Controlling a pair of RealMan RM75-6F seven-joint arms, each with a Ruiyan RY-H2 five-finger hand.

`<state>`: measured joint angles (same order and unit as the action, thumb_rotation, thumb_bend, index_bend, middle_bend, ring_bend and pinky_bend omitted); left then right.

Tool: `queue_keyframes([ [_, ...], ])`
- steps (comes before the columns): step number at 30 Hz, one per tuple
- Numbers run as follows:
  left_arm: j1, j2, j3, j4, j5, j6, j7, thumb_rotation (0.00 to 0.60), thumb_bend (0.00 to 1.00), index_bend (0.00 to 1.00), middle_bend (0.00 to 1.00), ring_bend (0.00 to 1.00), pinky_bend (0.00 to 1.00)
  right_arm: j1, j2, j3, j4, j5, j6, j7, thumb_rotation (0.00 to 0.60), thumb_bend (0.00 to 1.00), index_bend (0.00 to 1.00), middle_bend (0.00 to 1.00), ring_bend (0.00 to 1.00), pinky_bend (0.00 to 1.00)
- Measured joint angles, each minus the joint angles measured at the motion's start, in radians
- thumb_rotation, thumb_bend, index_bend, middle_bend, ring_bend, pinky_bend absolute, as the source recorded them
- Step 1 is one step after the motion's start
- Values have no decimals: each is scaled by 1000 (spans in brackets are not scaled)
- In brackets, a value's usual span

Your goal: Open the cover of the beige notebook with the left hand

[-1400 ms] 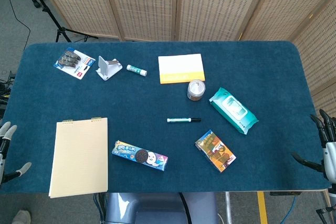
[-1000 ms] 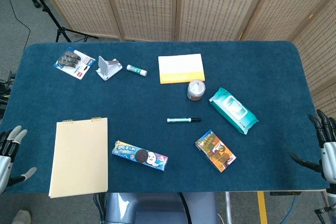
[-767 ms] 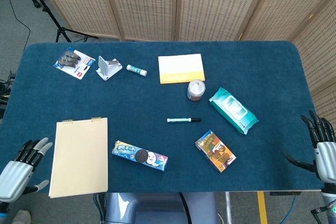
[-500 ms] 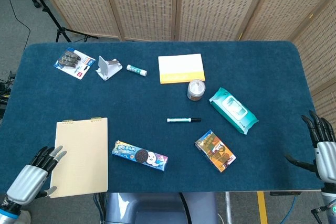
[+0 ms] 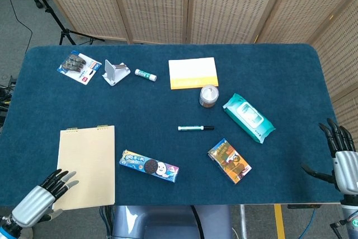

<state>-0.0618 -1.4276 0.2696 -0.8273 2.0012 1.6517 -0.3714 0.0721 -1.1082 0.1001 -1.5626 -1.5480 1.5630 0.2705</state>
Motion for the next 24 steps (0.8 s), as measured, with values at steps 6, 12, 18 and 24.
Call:
queue_keyframes([
  [6,14,-59,34,111,14,41,-55,600,223,187,0,0,0,1,0,2,-1,7,-4,2,600,0,42,0,0,0],
  [12,26,-92,44,160,1,48,-64,600,285,187,0,0,0,-1,6,2,1,7,-1,18,600,0,43,0,0,0],
  [18,34,-114,42,191,-30,30,-100,600,354,187,0,0,0,-1,7,4,3,13,-4,21,600,0,42,0,0,0],
  [24,41,-132,55,244,-43,21,-169,600,344,187,0,0,0,3,2,2,2,13,-12,7,600,0,42,0,0,0],
])
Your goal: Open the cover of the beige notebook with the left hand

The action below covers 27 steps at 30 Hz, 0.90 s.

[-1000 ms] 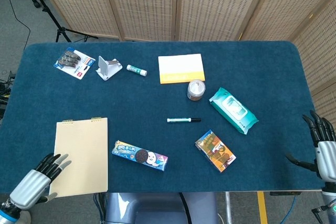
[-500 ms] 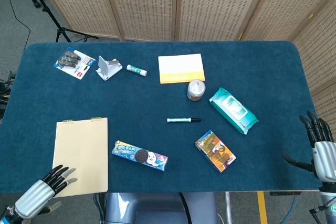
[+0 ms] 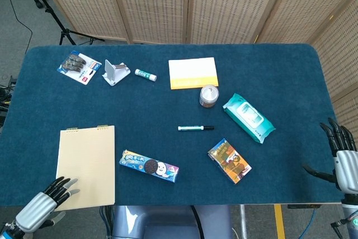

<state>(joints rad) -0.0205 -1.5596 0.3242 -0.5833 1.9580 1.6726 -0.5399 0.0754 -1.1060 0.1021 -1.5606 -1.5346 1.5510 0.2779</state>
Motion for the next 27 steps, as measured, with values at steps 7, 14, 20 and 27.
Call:
queue_keyframes([
  [7,3,-23,11,50,-14,-6,-29,600,345,187,0,0,0,2,-3,-2,-3,0,-4,-8,600,0,42,0,0,0],
  [14,7,-32,8,73,-34,-7,-46,600,354,209,0,0,0,3,-3,-2,-3,1,-5,-8,600,0,43,0,0,0],
  [20,10,-43,10,91,-42,-15,-57,600,357,256,0,0,0,2,-3,-3,-5,-2,-4,-10,600,0,43,0,0,0],
  [27,13,-55,9,114,-52,-11,-73,600,362,308,0,0,0,4,-4,-5,-7,-2,-9,-12,600,0,42,0,0,0],
])
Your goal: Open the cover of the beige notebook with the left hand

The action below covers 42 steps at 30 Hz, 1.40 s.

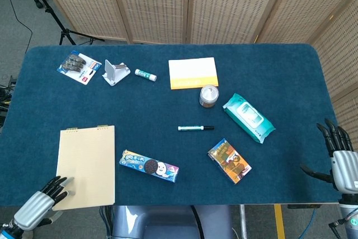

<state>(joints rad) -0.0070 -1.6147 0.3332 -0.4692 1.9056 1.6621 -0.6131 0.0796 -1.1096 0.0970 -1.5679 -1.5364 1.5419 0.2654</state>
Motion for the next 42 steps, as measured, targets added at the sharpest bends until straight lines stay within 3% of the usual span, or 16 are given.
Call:
queue_keyframes([
  [10,1,-9,1,15,-9,3,-9,600,373,360,0,0,0,1,0,-1,-1,0,-2,3,600,0,42,0,0,0],
  [17,1,-11,1,20,-14,5,-19,600,516,407,0,0,0,2,2,-2,-1,-1,-4,5,600,0,42,0,0,0],
  [26,1,-14,1,25,-18,5,-24,600,526,422,0,0,0,2,2,-3,-2,0,-4,5,600,0,42,0,0,0],
  [34,2,-19,-4,29,-25,17,-38,600,533,668,0,0,0,3,3,-4,-3,-1,-7,8,600,0,42,0,0,0],
  [42,4,-20,-11,37,-36,22,-56,600,527,772,0,0,0,4,3,-4,-3,-2,-8,11,600,0,42,0,0,0],
])
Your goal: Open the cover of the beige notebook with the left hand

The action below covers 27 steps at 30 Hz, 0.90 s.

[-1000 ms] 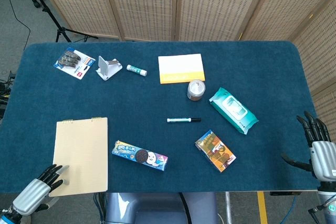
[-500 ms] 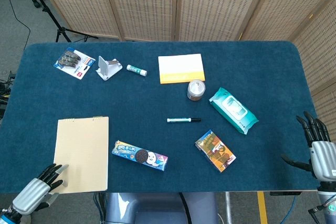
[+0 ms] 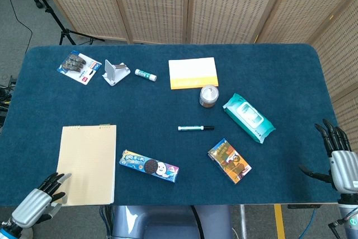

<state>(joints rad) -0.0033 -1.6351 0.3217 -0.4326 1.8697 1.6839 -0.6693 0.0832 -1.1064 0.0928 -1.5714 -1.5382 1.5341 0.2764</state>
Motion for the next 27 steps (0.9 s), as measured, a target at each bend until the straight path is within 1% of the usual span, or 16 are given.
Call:
queue_keyframes([
  [10,-6,24,1,-26,2,27,-40,600,517,793,0,0,0,-1,2,2,0,3,1,8,600,0,43,0,0,0],
  [19,-20,99,21,-119,26,76,-100,600,517,798,0,0,0,-3,5,2,-1,2,5,16,600,0,42,0,0,0],
  [23,-22,120,13,-153,20,88,-87,600,516,800,0,0,0,-3,7,2,-1,3,5,20,600,0,42,0,0,0],
  [27,-23,132,0,-173,7,96,-100,600,517,800,0,0,0,-3,7,2,-1,3,5,21,600,0,42,0,0,0],
])
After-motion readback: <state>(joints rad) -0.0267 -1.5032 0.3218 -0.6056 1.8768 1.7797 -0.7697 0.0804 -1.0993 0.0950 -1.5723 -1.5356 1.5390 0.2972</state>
